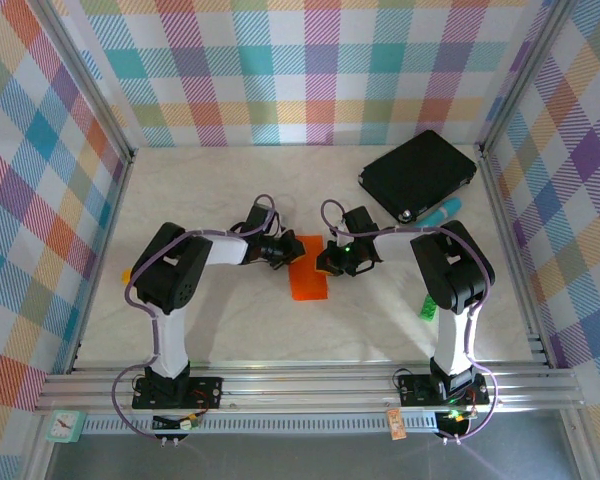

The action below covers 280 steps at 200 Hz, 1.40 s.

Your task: Fold a paper plane with a square sheet of paper (pick it up from the middle)

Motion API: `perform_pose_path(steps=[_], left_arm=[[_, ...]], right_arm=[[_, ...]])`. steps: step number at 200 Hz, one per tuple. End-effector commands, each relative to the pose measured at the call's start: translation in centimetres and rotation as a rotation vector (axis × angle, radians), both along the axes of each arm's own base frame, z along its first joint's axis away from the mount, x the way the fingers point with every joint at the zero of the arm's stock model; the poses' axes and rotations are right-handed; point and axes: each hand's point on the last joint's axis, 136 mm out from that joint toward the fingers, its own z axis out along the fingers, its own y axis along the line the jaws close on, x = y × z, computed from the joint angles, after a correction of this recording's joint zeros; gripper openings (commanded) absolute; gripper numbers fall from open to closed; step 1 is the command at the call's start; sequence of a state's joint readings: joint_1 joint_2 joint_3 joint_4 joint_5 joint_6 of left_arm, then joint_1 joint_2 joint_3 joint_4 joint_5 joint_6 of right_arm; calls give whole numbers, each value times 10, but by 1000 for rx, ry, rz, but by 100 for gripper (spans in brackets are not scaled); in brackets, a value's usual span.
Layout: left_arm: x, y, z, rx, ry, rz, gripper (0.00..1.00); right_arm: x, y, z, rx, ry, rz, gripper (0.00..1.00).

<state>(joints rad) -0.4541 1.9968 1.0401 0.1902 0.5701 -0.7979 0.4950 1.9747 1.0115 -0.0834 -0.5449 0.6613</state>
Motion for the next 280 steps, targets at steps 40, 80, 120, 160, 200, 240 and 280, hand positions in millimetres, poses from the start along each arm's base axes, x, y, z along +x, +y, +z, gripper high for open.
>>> perform_pose_path(steps=[40,80,120,160,200,240,280], left_arm=[[5,73,-40,68,71,131,0],[10,82,-17,71,41,111,0],[17,48,52,-35,-92,45,0],[14,5,41,-74,-65,-4,0],[32,13,10,-33,-26,47,0],[43,44,-21,21,19,115,0],[56,87,-38,113,79,184,0]], right_arm=[[-114,-128,-124,-651,400,-16,0],[-114,-127,-124,-649,403,-26,0],[-115,-127,-125,-649,403,-22,0],[-115,-128,-125,-648,402,-25,0],[-117,-129,-125,-658,411,-15,0],[-121,-135,-126,-689,419,-5,0],[-124,-138,-127,-698,424,-7,0]])
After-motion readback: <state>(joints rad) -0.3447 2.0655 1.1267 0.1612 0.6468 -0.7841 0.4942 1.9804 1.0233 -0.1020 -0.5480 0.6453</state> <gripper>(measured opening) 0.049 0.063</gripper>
